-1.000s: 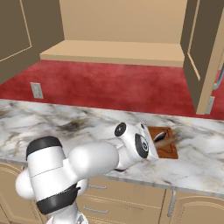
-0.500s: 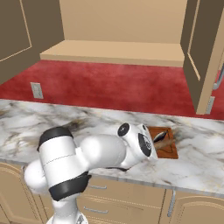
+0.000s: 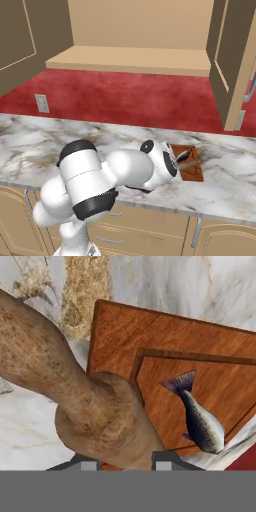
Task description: Open the cabinet, retrieve the rolling pin, and place it next to the meat on the cutting board to prepare for tenderizing.
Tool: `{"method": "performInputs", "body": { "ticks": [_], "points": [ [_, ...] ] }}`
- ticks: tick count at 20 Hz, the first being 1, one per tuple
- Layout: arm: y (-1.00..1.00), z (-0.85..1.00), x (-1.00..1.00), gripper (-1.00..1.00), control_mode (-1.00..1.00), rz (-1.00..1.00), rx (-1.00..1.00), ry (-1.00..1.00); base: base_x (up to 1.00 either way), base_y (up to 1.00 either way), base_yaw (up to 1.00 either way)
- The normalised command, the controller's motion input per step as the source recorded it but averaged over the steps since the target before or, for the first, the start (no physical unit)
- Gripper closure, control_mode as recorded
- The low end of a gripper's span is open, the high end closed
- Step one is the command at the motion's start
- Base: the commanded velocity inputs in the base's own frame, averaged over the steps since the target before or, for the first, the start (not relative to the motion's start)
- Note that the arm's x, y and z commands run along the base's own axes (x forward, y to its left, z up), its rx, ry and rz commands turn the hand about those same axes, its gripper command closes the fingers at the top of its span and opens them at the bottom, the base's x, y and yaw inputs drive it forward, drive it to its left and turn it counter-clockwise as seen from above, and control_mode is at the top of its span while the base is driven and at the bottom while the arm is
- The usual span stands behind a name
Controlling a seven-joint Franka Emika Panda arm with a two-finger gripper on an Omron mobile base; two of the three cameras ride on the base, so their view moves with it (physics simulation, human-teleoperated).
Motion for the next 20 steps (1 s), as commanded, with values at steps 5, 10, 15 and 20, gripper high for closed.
{"method": "performInputs", "body": {
  "ticks": [5, 10, 15, 20],
  "points": [
    [-0.12, -0.22, 0.23, 1.0, -1.0, 0.02, 0.04, -0.01, 0.0, 0.0, 0.0],
    [-0.12, -0.24, 0.21, -1.0, -1.0, 0.02, 0.04, -0.01, 0.0, 0.0, 0.0],
    [0.0, -0.11, 0.12, -1.0, -1.0, 0.01, 0.0, 0.04, 0.0, 0.0, 0.0],
    [0.0, 0.0, -0.06, -1.0, -1.0, 0.0, 0.0, 0.0, 0.0, 0.0, 0.0]
  ]
}}
